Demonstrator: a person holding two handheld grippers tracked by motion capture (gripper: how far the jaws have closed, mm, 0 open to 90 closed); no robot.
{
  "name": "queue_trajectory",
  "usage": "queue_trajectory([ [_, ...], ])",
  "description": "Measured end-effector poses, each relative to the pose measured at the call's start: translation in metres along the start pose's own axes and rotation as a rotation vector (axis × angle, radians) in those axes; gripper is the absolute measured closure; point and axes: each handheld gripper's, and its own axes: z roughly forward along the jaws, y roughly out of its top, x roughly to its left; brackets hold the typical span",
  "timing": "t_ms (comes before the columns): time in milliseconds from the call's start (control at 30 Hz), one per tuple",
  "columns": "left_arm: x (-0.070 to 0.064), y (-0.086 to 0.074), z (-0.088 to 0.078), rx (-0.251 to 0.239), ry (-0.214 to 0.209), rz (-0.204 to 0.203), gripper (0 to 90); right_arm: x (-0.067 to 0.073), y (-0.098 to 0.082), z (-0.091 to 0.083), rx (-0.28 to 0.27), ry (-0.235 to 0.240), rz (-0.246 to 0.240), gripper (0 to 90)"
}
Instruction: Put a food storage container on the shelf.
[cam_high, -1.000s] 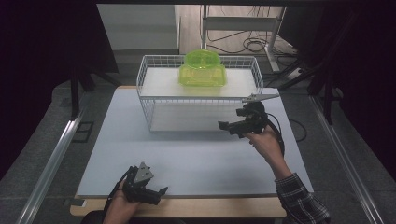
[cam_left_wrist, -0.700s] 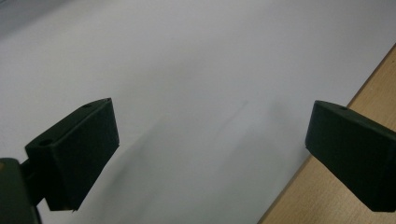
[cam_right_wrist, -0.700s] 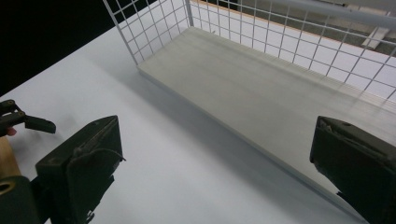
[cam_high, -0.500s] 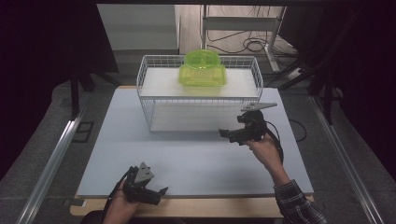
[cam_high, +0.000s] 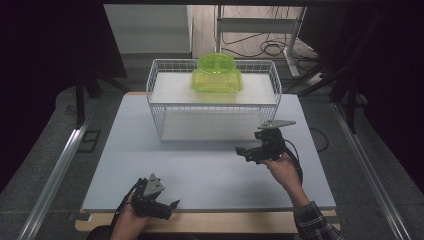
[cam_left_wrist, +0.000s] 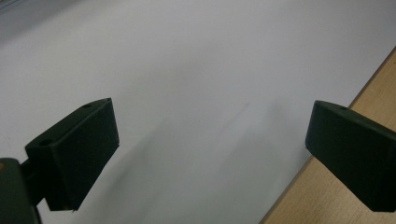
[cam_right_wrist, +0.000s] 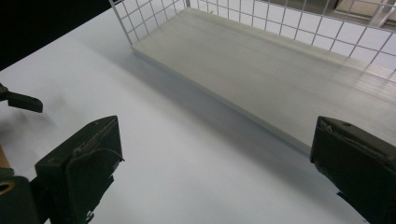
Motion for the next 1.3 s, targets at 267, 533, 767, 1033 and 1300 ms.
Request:
queue_trajectory([
  [267, 0.001, 0.000, -0.001, -0.008, 0.002, -0.005, 2.5, 0.000, -0.013, 0.002, 0.012, -0.021, 0.002, 1.9],
  [533, 0.001, 0.000, -0.002, -0.011, 0.003, -0.008, 2.4, -0.001, -0.025, -0.002, 0.019, -0.026, 0.016, 1.8],
  [767, 0.001, 0.000, -0.002, -0.011, 0.002, -0.008, 2.5, 0.000, -0.032, -0.005, 0.020, -0.023, 0.021, 1.8],
  [1033, 0.001, 0.000, -0.002, -0.014, 0.002, -0.010, 2.5, 0.002, -0.040, -0.003, 0.026, -0.038, 0.008, 1.8],
  [1300, 0.001, 0.000, -0.002, -0.013, 0.006, -0.004, 2.5, 0.003, -0.051, -0.005, 0.032, -0.046, 0.013, 1.8],
])
